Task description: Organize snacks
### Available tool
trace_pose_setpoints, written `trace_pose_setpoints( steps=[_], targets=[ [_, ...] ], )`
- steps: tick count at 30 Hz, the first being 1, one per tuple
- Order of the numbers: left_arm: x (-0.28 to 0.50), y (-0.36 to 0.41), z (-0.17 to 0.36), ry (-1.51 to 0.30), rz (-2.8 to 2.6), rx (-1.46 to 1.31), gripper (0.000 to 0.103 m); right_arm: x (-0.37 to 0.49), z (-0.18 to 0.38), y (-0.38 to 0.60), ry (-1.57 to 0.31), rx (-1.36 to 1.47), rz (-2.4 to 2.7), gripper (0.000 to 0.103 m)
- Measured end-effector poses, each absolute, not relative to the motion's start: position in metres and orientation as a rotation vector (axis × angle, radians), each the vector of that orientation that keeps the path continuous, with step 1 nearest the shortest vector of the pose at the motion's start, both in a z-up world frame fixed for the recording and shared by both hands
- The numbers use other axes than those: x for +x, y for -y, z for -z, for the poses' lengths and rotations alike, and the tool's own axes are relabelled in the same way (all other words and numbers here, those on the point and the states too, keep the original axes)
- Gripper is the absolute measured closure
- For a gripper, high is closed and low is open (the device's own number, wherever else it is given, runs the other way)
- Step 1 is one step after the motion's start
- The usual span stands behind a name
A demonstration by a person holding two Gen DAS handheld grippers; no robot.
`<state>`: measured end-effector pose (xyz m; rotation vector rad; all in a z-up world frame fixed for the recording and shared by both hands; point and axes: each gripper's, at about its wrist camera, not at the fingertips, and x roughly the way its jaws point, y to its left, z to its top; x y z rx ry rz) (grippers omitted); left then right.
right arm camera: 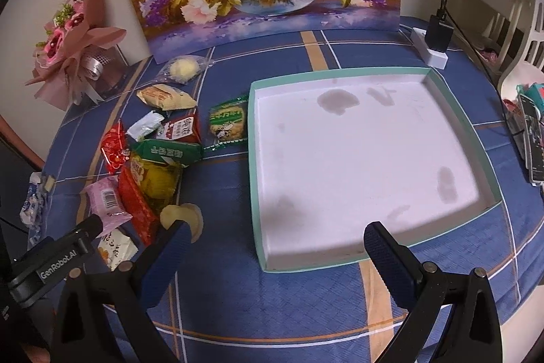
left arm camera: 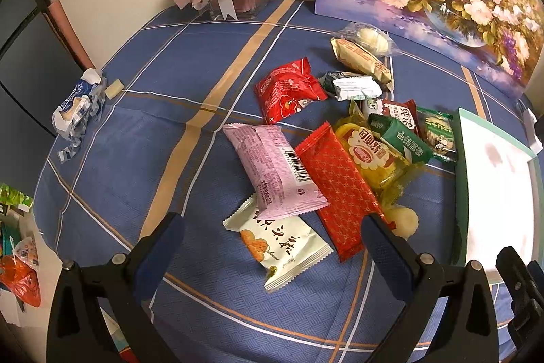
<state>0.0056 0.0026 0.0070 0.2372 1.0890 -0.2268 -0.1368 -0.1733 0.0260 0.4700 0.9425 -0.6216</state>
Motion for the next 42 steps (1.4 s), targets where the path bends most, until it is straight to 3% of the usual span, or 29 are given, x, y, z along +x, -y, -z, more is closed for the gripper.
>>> trace_pose_setpoints(
  steps=[42],
  targets=[
    [0.0143,-0.0125,-0.0027,-1.133,0.190,0.177,0.000,-0.1326,-0.0195,0.1702,-0.939,0.474,0.579,0.000]
  ],
)
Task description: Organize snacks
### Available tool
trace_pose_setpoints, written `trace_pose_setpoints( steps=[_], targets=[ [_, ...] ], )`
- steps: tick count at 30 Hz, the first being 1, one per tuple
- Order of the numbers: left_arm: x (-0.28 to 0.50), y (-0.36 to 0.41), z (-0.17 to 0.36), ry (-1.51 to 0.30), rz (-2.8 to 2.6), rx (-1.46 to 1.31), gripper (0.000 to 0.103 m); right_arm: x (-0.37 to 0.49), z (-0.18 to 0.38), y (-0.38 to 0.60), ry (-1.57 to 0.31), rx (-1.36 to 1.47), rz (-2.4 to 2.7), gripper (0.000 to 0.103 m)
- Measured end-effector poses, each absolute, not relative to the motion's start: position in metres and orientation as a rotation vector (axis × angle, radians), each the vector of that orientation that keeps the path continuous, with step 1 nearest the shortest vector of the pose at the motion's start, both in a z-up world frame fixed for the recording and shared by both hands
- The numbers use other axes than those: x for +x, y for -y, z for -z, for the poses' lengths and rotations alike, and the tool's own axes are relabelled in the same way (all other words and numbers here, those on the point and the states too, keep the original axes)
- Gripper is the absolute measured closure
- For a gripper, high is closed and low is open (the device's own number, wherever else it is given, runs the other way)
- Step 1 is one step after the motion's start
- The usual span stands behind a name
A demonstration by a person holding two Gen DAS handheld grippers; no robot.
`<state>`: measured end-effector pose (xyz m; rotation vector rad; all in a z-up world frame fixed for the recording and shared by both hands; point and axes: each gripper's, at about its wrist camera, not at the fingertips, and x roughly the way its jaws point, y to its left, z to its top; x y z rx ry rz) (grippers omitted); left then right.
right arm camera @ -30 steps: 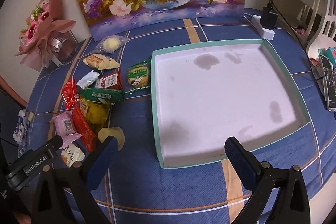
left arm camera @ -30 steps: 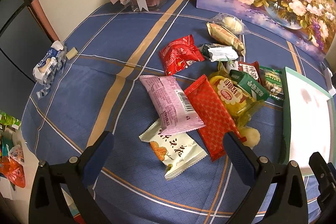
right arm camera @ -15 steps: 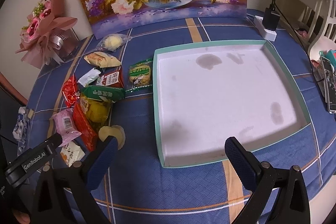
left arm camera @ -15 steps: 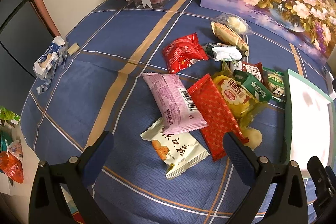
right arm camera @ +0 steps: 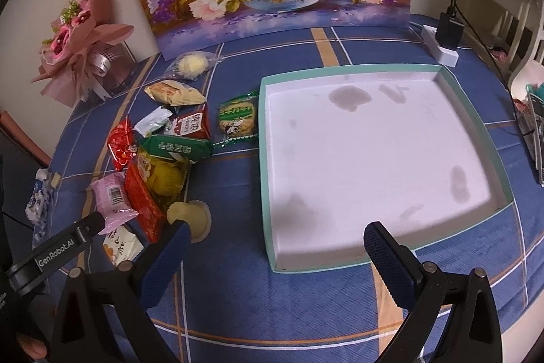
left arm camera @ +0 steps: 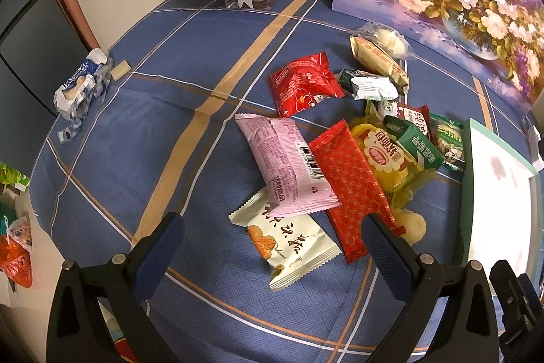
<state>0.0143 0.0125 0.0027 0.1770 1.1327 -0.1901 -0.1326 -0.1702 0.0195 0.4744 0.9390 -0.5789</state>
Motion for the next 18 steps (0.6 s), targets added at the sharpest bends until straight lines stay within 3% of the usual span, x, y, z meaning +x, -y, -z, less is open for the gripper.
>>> trace_pose_setpoints(
  steps=[18],
  targets=[
    [0.0190,-0.0173,0.0013,-1.151,0.188,0.148,0.000,-0.1232,-0.0131,0.1633,-0.984,0.419,0.548,0.000]
  ],
)
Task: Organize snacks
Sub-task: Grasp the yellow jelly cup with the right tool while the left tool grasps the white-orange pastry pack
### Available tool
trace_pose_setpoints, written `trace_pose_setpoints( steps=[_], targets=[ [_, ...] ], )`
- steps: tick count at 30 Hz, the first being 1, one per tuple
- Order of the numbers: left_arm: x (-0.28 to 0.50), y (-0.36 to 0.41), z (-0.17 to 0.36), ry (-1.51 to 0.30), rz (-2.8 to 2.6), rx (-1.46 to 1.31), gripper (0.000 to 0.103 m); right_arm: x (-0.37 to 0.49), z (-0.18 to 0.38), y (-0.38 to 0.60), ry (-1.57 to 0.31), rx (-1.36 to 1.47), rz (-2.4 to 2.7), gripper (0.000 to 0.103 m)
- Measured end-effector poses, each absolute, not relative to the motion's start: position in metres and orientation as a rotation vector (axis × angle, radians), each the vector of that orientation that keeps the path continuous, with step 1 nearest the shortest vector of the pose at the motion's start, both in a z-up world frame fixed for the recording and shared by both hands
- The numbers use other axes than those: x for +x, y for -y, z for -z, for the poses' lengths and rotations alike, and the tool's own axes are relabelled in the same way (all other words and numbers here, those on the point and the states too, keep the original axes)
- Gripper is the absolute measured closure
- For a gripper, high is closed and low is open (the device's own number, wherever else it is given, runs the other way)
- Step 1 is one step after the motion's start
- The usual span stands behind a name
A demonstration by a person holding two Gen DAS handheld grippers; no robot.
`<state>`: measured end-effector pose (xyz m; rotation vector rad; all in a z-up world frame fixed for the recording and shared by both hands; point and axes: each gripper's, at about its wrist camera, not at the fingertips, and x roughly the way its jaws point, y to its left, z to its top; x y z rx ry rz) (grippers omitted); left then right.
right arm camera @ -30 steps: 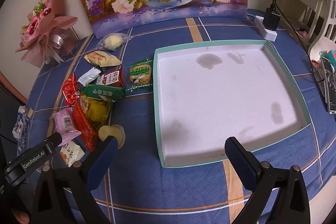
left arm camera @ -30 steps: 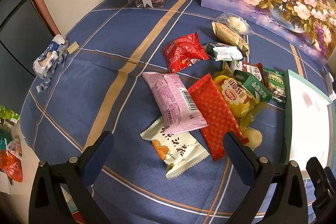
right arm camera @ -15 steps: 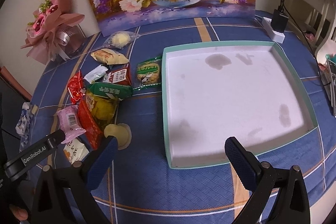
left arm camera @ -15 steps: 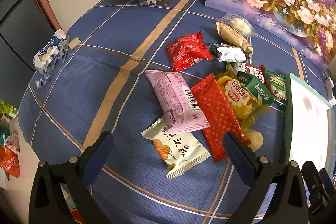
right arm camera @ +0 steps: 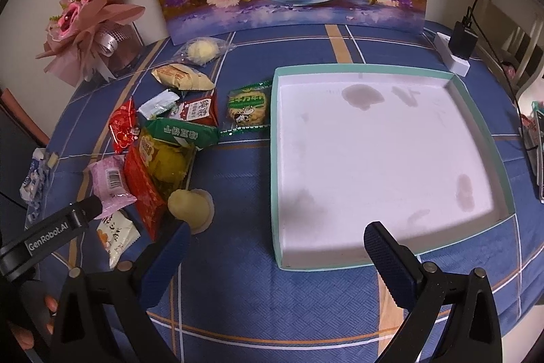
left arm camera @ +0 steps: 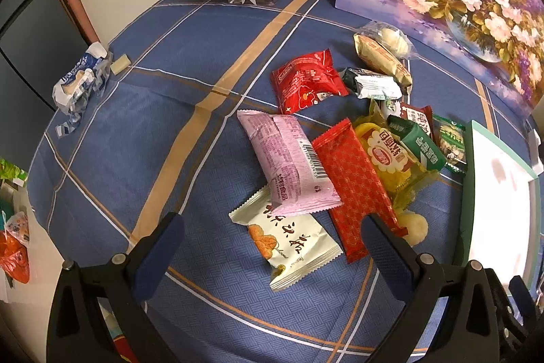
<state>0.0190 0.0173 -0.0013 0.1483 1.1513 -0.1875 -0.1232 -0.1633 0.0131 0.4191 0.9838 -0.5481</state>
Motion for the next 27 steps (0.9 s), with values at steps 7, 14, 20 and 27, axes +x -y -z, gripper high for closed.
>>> trace_pose_setpoints(
  steps=[7,14,20,27],
  targets=[
    [0.036,-0.034,0.013,-1.221,0.158,0.055,0.000,-0.103,-0.009,0.157,-0.980,0.440,0.469,0.000],
    [0.043,-0.036,0.033,-1.307,0.163,0.002,0.000,-0.072,0.007,0.140,-1.022,0.403,0.376,0.000],
    [0.046,-0.035,0.055,-1.384,0.158,-0.030,0.000,-0.061,0.018,0.124,-1.065,0.335,0.330,0.012],
    [0.050,-0.032,0.075,-1.437,0.150,-0.045,0.015,-0.051,0.038,0.117,-1.133,0.286,0.310,0.028]
  ],
)
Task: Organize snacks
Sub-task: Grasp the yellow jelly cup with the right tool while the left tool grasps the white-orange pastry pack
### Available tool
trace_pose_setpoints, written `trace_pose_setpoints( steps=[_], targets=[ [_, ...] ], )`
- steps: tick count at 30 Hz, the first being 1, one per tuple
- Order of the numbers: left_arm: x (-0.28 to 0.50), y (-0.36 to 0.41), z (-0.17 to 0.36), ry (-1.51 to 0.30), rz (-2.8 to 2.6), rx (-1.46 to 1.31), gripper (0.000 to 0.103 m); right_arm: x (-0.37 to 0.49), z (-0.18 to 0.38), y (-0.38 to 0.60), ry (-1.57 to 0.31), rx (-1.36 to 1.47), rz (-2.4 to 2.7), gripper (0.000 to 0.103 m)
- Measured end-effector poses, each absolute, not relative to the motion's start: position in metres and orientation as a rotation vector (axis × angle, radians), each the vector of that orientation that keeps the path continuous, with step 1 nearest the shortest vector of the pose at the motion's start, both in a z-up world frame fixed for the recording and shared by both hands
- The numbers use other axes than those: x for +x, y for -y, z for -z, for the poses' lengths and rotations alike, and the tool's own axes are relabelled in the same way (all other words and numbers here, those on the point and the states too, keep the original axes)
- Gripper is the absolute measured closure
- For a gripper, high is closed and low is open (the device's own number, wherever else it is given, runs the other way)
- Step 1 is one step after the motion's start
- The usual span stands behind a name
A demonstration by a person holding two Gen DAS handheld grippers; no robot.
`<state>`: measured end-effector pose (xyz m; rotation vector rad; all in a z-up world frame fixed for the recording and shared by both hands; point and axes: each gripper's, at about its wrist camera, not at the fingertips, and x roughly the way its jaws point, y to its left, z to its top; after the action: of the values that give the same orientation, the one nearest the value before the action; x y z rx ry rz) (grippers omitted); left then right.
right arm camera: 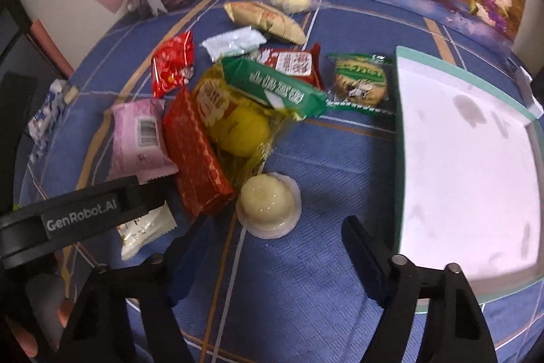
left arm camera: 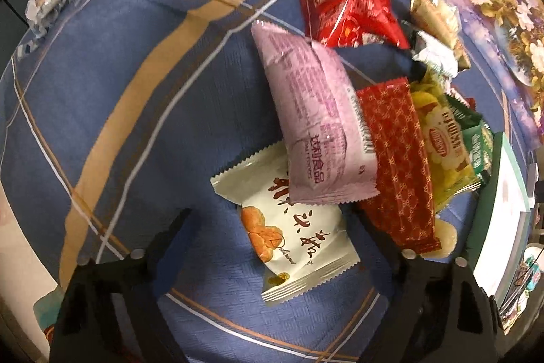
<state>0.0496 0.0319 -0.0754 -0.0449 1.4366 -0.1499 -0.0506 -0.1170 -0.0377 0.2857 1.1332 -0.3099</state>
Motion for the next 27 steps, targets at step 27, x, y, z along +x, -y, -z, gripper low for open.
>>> trace_pose_setpoints(
  steps=[27],
  targets=[
    [0.042,-0.010,0.068,-1.379,0.114,0.066,0.051,-0.031,0.060,0.094,-1.153,0.188,0.339,0.057]
  ],
)
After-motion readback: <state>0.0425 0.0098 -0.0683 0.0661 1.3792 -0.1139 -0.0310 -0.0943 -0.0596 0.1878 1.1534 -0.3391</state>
